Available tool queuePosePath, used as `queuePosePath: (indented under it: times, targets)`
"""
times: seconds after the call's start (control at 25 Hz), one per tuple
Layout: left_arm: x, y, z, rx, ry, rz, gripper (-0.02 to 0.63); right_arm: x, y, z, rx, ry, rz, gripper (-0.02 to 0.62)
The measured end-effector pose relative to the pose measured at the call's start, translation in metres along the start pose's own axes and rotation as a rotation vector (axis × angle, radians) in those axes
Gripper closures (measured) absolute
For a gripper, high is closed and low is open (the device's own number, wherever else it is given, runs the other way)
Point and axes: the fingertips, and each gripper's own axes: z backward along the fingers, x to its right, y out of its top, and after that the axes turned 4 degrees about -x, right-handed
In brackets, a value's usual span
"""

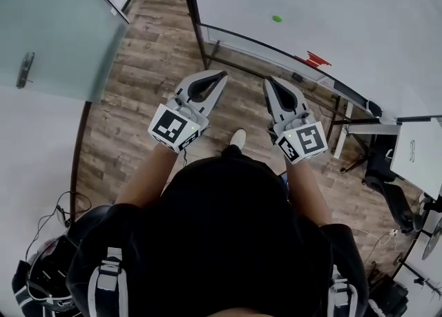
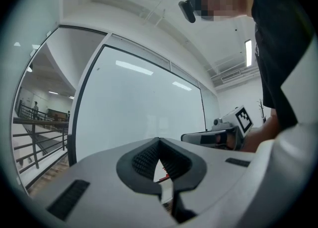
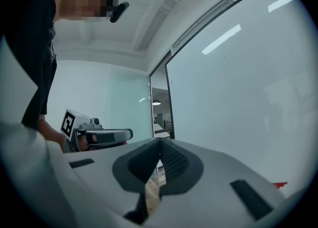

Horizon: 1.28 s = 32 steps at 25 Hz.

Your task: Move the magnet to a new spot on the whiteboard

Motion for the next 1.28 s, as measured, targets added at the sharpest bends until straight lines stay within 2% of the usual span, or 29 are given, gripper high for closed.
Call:
queuePosePath:
  times: [0.68, 1.04, 1.28]
  targets:
    - [-0.037, 0.010, -0.106, -0.023, 0.028, -0.024, 0.604, 0.104, 0.006, -0.035, 0.010, 0.013, 0.023, 0.594]
    - [-0.052, 0.009, -0.119, -0.054, 0.016, -0.035, 0.604, 0.120, 0.012, -0.051, 0.002, -0.007, 0.021, 0.594]
    - [-0.080, -0.004, -0.125, -0.063, -0.039, -0.043, 0.604, 0.128, 0.000, -0.077, -0.032, -0.083, 0.022, 0.594]
